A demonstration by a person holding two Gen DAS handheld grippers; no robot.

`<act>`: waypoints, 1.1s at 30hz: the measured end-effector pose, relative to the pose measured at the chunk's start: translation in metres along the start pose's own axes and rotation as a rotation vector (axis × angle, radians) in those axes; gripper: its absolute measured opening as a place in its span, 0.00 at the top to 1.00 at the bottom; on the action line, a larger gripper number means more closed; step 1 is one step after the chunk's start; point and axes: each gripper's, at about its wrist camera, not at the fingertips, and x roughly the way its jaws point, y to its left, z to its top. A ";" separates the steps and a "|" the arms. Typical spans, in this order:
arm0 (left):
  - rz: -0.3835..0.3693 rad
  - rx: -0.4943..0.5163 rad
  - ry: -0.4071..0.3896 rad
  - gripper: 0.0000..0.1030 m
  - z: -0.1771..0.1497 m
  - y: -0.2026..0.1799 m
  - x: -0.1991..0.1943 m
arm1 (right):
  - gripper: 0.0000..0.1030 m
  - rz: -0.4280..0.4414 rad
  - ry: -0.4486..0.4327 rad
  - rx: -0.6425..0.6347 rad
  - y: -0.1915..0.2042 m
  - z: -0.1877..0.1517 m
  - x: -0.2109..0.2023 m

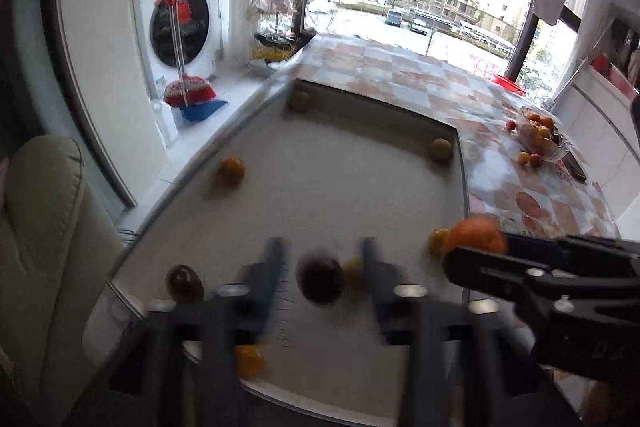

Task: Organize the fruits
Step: 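Carry the plum and orange over the white tray with both grippers, then open both grippers to drop the plum and orange into the tray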

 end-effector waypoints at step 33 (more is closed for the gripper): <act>0.085 0.205 -0.083 0.01 0.017 -0.079 -0.093 | 0.00 -0.340 -0.122 0.501 -0.214 -0.120 -0.098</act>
